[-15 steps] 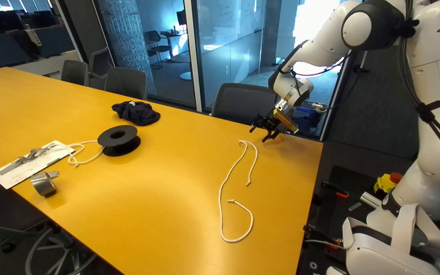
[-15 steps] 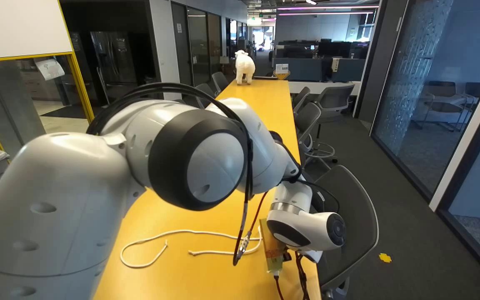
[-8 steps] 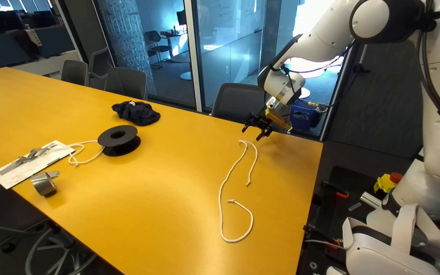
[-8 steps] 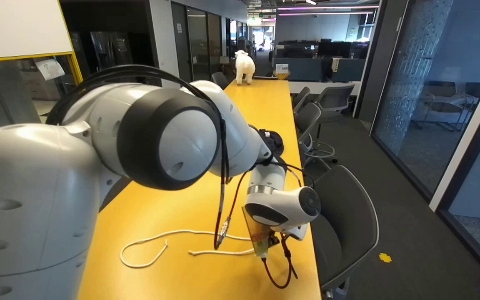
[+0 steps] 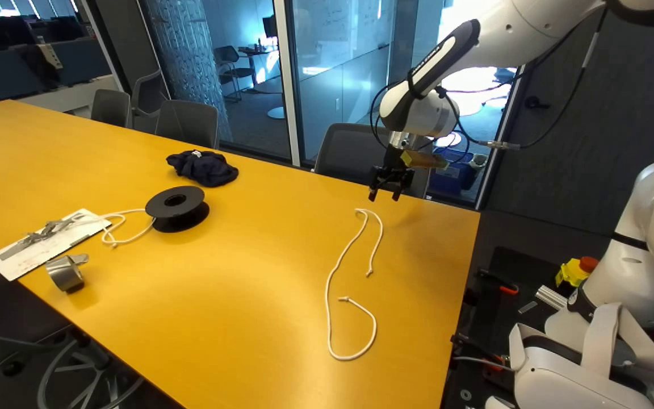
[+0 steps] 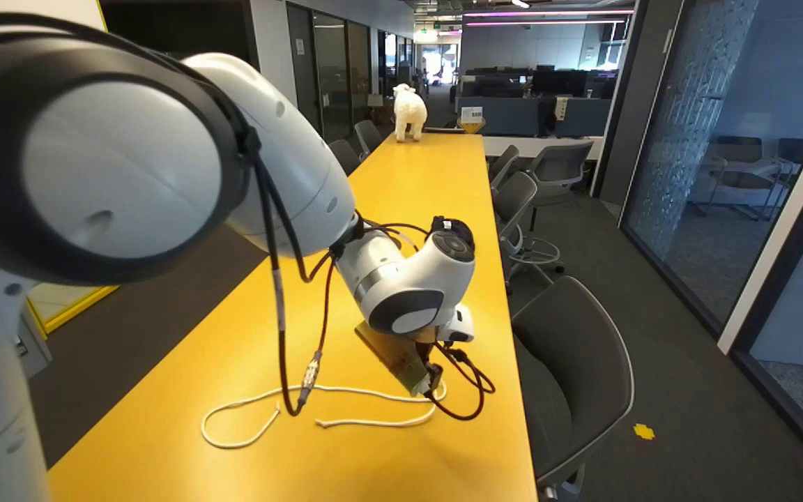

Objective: Unfold the rope on the table

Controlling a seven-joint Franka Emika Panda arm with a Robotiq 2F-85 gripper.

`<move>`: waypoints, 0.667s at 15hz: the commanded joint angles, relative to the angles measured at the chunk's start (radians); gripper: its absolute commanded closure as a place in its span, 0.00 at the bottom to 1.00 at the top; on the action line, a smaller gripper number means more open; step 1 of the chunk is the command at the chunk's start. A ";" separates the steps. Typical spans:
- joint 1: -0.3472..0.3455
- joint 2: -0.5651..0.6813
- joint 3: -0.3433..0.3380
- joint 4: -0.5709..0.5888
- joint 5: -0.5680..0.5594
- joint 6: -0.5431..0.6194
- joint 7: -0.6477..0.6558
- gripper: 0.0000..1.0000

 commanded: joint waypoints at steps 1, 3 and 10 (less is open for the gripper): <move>0.211 -0.164 -0.198 -0.129 -0.281 0.017 0.091 0.00; 0.252 -0.237 -0.244 -0.166 -0.451 0.028 0.149 0.00; -0.092 -0.579 0.108 -0.283 -0.819 -0.069 0.396 0.00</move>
